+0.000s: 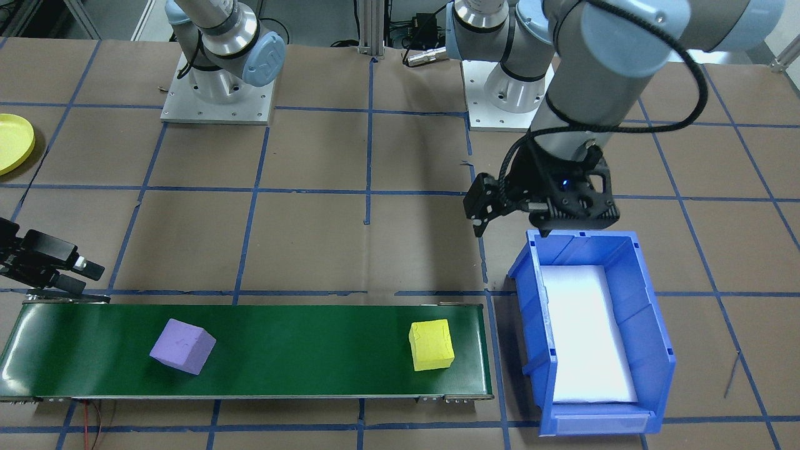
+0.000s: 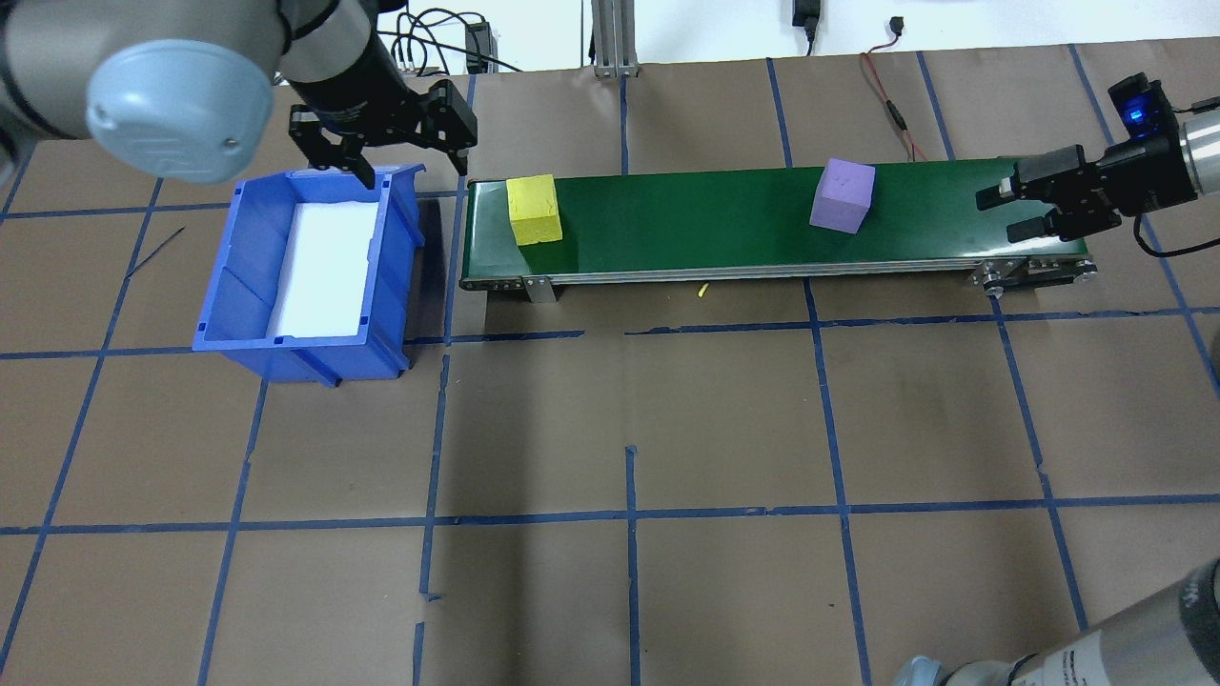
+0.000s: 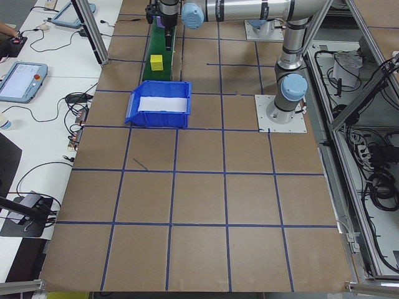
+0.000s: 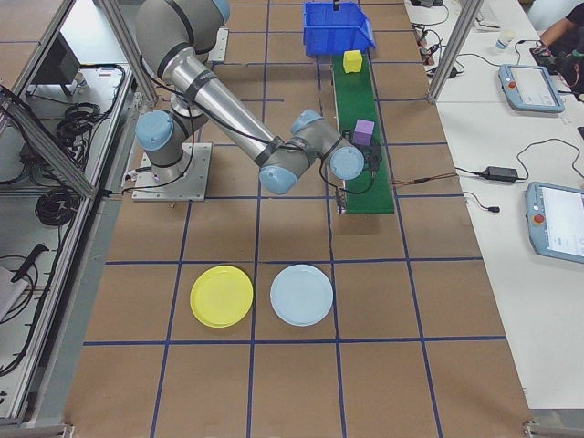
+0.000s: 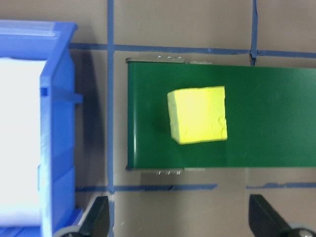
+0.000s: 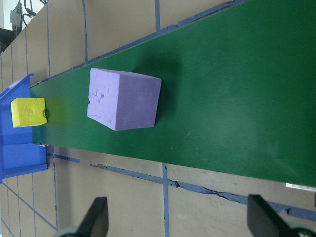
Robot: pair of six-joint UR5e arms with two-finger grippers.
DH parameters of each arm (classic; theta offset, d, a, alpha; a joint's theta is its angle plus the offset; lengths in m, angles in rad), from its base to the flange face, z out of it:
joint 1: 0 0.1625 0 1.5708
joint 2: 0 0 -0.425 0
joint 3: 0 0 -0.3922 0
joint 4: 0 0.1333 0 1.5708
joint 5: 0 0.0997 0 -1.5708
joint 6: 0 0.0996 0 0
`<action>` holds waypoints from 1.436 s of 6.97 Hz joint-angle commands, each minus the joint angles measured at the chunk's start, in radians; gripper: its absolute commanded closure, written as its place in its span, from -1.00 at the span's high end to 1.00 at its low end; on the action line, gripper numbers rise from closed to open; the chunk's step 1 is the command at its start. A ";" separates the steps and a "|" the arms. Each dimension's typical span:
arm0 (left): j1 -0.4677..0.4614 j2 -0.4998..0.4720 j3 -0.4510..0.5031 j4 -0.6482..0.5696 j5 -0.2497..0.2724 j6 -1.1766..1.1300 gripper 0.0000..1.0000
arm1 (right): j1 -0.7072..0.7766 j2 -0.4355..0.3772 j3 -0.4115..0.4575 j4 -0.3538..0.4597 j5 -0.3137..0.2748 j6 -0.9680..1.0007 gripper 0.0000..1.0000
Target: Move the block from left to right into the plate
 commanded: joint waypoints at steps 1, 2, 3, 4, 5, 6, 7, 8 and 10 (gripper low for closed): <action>0.097 0.164 -0.005 -0.255 0.005 0.171 1.00 | 0.089 0.062 -0.112 -0.060 -0.007 0.076 1.00; 0.122 0.215 -0.005 -0.318 0.089 0.176 1.00 | 0.124 0.129 -0.166 -0.065 -0.010 0.153 1.00; 0.110 0.217 -0.012 -0.319 0.125 0.174 1.00 | 0.181 0.134 -0.171 -0.112 -0.038 0.268 1.00; 0.099 0.218 -0.030 -0.307 0.119 0.176 1.00 | 0.216 0.141 -0.171 -0.189 -0.077 0.362 1.00; 0.085 0.220 -0.044 -0.308 0.117 0.180 1.00 | 0.229 0.142 -0.171 -0.209 -0.120 0.423 1.00; 0.050 0.220 -0.044 -0.304 0.122 0.176 1.00 | 0.241 0.148 -0.166 -0.211 -0.154 0.462 1.00; 0.048 0.227 -0.047 -0.304 0.120 0.177 1.00 | 0.241 0.150 -0.165 -0.214 -0.173 0.464 0.94; 0.047 0.227 -0.047 -0.302 0.119 0.177 1.00 | 0.241 0.153 -0.165 -0.235 -0.176 0.464 0.64; 0.050 0.227 -0.047 -0.302 0.113 0.177 1.00 | 0.241 0.151 -0.162 -0.237 -0.222 0.464 -0.34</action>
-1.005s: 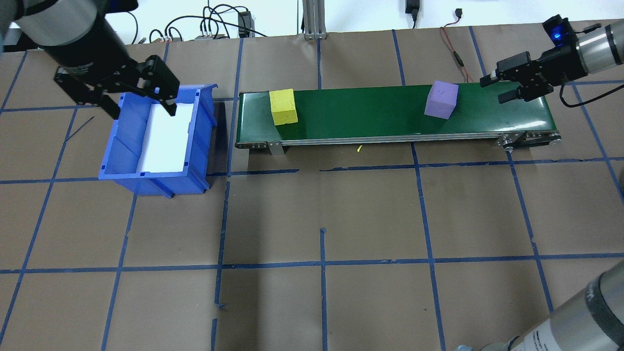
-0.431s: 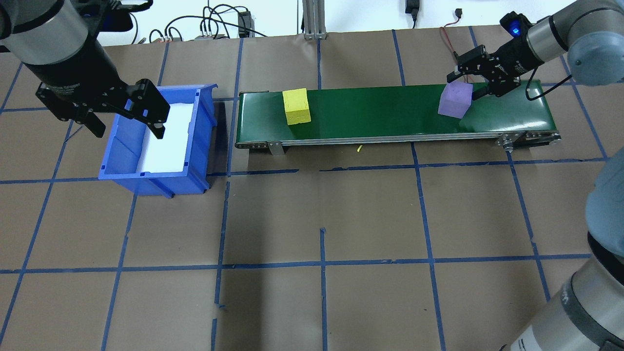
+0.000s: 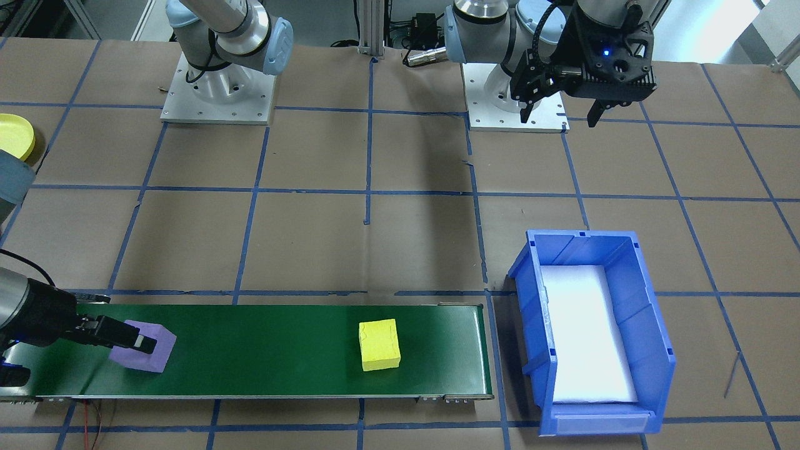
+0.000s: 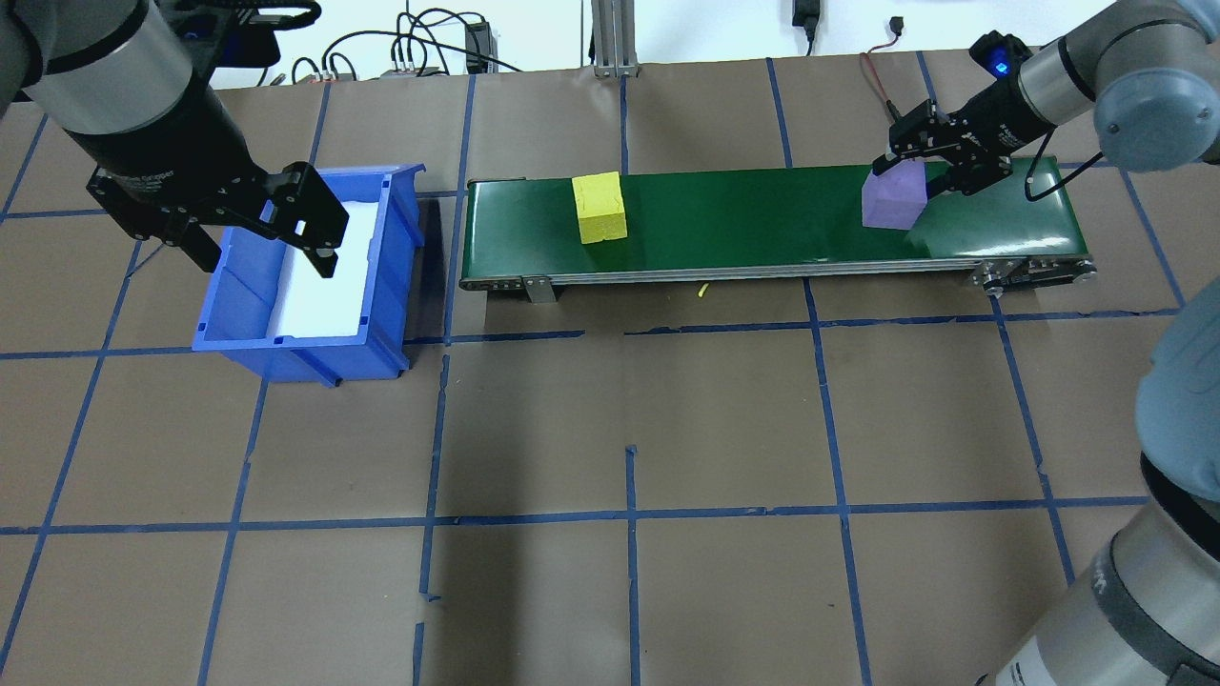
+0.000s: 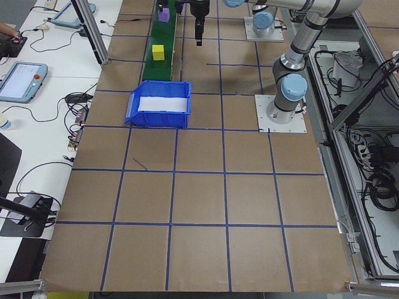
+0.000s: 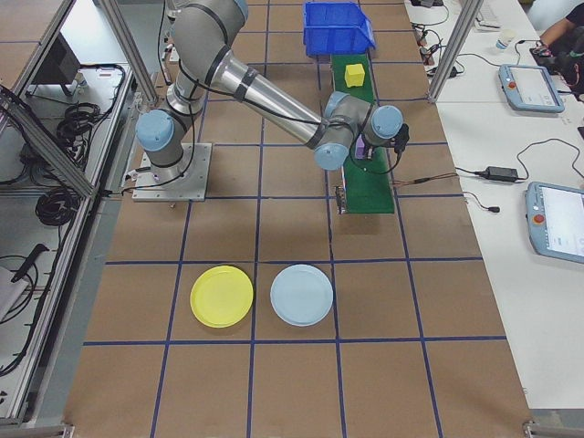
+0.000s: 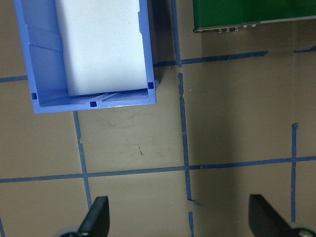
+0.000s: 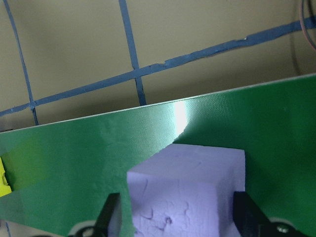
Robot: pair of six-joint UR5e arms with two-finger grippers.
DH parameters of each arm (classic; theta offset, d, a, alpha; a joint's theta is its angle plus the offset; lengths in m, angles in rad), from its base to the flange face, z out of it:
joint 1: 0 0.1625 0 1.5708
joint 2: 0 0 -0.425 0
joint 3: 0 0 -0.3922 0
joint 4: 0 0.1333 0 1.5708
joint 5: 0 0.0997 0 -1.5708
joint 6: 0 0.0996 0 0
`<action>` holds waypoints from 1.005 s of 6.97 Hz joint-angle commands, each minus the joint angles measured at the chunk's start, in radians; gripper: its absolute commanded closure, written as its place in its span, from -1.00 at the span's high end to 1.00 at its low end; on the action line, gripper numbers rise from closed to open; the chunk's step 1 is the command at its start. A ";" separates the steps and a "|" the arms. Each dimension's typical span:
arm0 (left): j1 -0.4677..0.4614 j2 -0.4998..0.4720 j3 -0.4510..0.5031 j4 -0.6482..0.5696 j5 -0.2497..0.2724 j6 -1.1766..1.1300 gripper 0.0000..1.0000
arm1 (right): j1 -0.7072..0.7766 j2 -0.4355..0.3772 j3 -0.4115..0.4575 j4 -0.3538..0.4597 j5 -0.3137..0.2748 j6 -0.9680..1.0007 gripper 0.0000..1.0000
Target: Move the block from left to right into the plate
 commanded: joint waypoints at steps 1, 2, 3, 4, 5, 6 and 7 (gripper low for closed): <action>0.002 0.000 0.000 0.000 -0.002 0.001 1.00 | 0.000 -0.005 0.002 0.008 -0.056 0.004 -0.47; 0.002 0.002 0.000 0.000 -0.002 0.001 1.00 | 0.000 -0.008 0.000 0.013 -0.056 0.019 -0.61; 0.002 0.002 0.000 0.000 -0.002 0.001 1.00 | 0.000 -0.013 -0.003 0.027 -0.057 0.034 -0.77; 0.002 0.002 0.000 0.000 -0.002 0.001 1.00 | 0.000 -0.036 -0.006 0.066 -0.057 0.036 -0.86; 0.002 0.002 0.000 0.000 -0.002 0.001 1.00 | 0.000 -0.068 -0.006 0.088 -0.059 0.044 -0.95; 0.002 0.002 0.000 0.000 -0.002 0.001 1.00 | -0.001 -0.082 -0.006 0.105 -0.094 0.042 -0.97; 0.002 0.002 0.000 0.000 -0.002 0.001 1.00 | -0.001 -0.115 -0.009 0.131 -0.170 0.024 -0.96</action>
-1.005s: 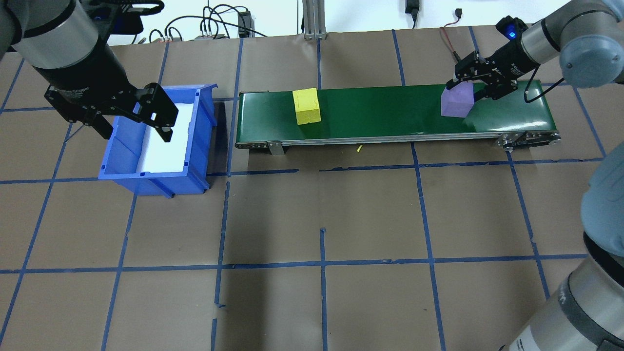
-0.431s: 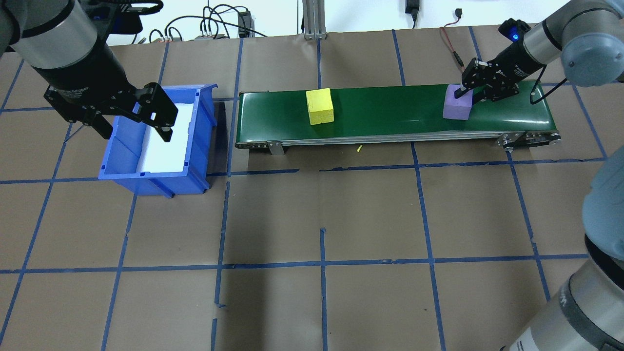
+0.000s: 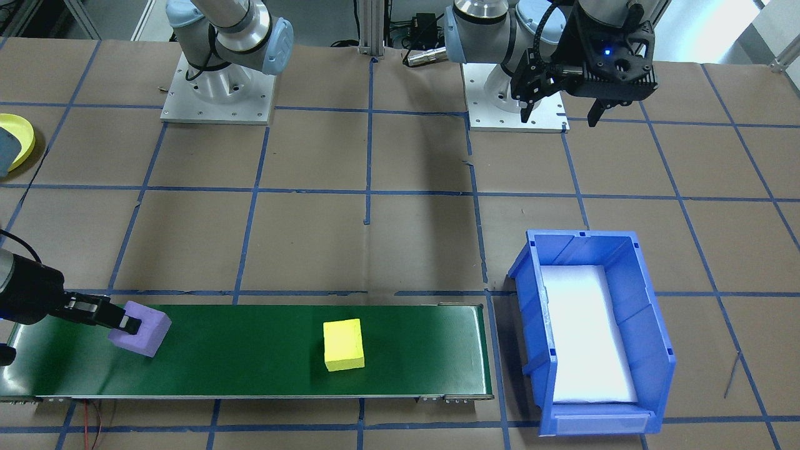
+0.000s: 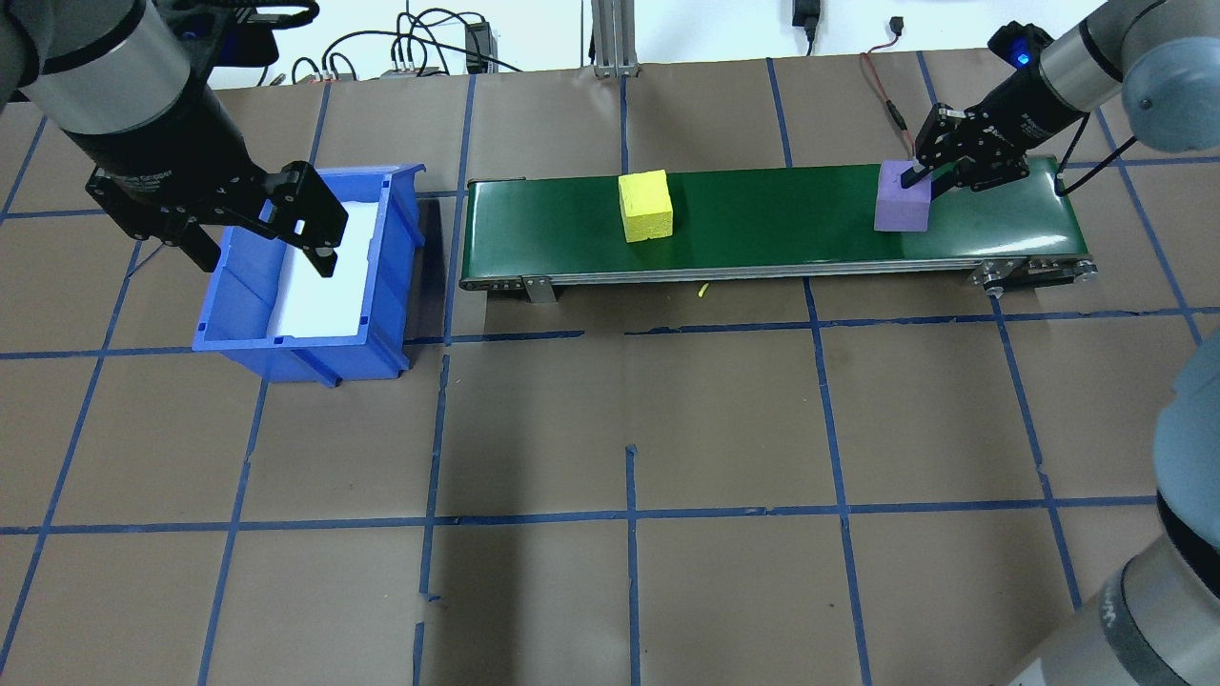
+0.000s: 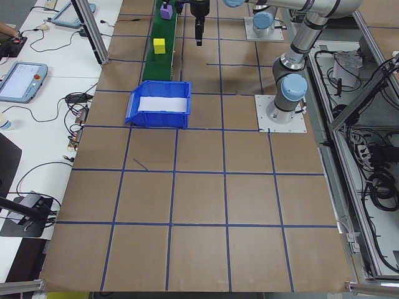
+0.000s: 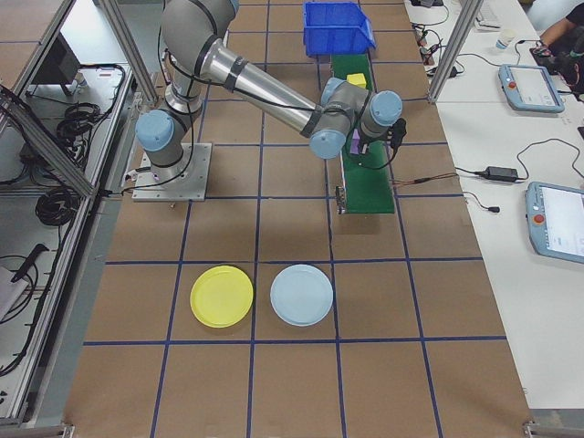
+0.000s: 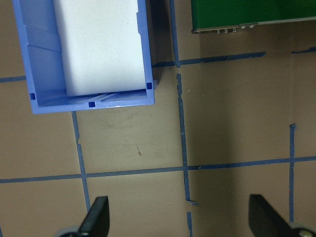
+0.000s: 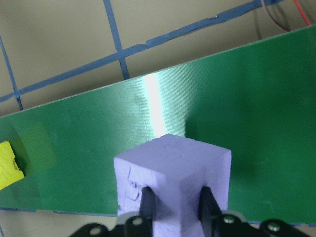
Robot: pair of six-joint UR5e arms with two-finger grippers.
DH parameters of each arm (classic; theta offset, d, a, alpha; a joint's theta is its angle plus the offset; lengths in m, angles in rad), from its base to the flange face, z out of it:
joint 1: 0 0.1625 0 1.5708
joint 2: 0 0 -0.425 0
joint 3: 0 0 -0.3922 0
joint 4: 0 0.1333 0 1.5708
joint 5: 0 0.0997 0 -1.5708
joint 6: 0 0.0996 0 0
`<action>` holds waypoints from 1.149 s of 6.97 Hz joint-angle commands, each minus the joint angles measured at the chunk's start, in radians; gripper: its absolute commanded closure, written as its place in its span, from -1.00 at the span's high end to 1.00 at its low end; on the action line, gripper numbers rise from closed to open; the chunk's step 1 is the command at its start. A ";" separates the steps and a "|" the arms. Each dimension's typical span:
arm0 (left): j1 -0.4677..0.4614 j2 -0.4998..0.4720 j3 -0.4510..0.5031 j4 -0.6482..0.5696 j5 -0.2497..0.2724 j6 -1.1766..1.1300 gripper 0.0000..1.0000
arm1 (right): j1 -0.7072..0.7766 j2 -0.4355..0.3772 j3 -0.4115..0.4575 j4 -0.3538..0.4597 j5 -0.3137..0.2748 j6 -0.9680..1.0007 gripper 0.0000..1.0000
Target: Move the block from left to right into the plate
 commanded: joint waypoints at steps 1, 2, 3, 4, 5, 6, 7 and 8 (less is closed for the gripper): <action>0.000 0.000 0.000 0.000 0.000 0.000 1.00 | -0.002 -0.068 -0.004 0.053 -0.117 -0.067 -0.96; -0.005 0.000 0.000 0.000 0.000 -0.006 1.00 | -0.014 -0.073 -0.008 0.075 -0.125 -0.140 -0.96; -0.002 0.000 0.000 0.002 0.000 -0.009 1.00 | -0.074 -0.073 -0.005 0.075 -0.148 -0.258 -0.96; -0.003 0.000 0.000 0.003 0.000 -0.011 1.00 | -0.153 -0.067 0.002 0.077 -0.146 -0.394 -0.96; 0.003 0.001 0.002 0.006 -0.002 -0.008 1.00 | -0.244 -0.055 -0.002 0.119 -0.140 -0.517 -0.95; 0.015 0.001 0.003 0.017 -0.002 -0.002 1.00 | -0.345 -0.021 -0.013 0.151 -0.142 -0.571 -0.94; 0.020 0.000 0.000 0.067 -0.003 -0.002 1.00 | -0.423 0.005 -0.050 0.184 -0.149 -0.671 -0.93; 0.020 0.000 -0.002 0.074 -0.003 0.003 1.00 | -0.529 0.072 -0.092 0.219 -0.163 -0.782 -0.93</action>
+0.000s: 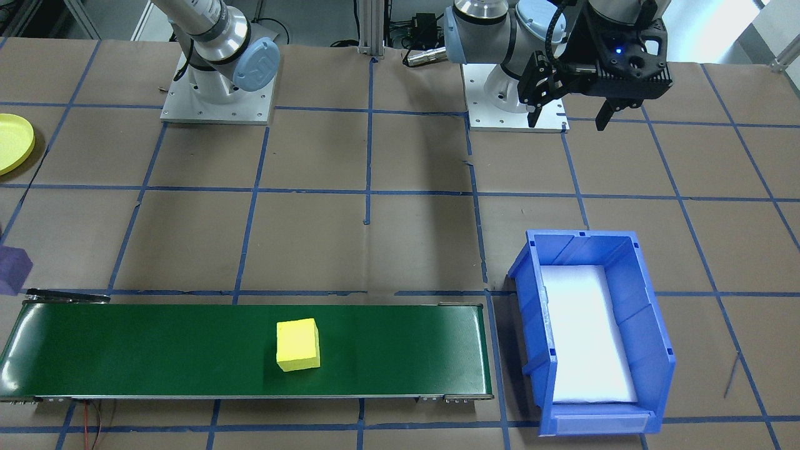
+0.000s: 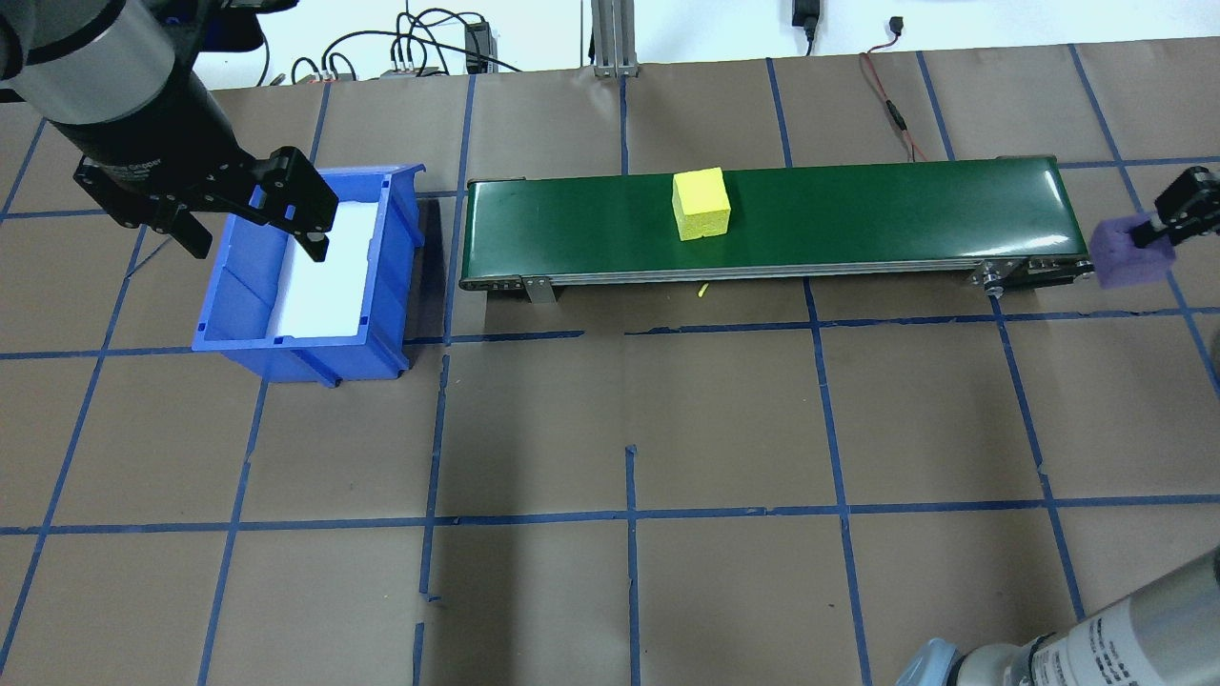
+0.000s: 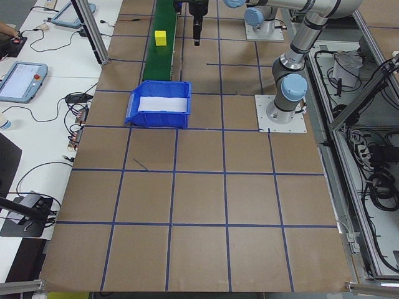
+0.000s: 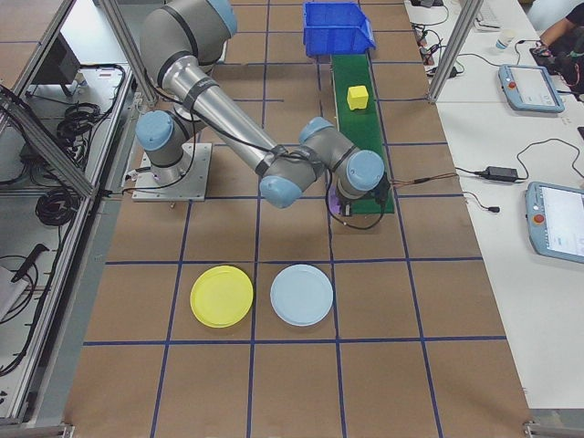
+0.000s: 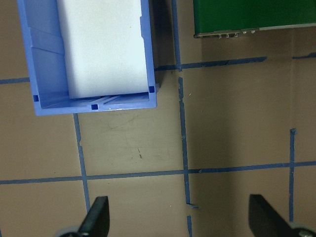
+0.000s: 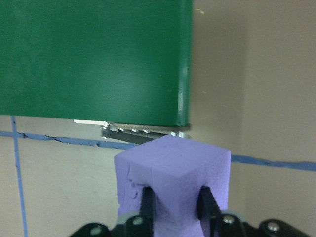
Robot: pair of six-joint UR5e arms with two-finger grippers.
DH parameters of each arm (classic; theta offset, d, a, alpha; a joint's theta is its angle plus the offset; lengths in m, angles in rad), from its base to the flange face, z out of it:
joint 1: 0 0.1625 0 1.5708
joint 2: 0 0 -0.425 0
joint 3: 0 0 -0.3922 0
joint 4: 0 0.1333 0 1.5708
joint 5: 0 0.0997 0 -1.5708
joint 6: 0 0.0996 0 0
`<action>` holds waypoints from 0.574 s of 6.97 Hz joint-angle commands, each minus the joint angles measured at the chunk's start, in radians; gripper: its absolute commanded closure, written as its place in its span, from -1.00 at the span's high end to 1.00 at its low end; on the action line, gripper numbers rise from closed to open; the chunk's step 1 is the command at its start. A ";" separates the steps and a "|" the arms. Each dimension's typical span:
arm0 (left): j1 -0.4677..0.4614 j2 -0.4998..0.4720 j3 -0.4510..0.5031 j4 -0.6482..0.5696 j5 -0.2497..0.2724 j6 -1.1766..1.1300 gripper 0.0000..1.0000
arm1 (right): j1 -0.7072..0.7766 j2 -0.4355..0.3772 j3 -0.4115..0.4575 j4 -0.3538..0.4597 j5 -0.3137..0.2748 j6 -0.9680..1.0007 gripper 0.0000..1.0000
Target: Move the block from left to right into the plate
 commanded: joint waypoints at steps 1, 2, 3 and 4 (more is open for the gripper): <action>0.003 0.000 -0.002 0.022 -0.011 0.006 1.00 | -0.176 0.110 -0.092 0.040 -0.043 -0.201 -0.93; 0.003 0.000 -0.003 0.017 -0.040 0.026 1.00 | -0.192 0.122 -0.126 0.039 -0.088 -0.232 -0.93; 0.001 0.000 -0.005 0.020 -0.040 0.047 1.00 | -0.233 0.122 -0.136 0.036 -0.106 -0.299 -0.90; 0.003 0.000 -0.005 0.020 -0.039 0.046 1.00 | -0.254 0.121 -0.134 0.031 -0.108 -0.323 -0.84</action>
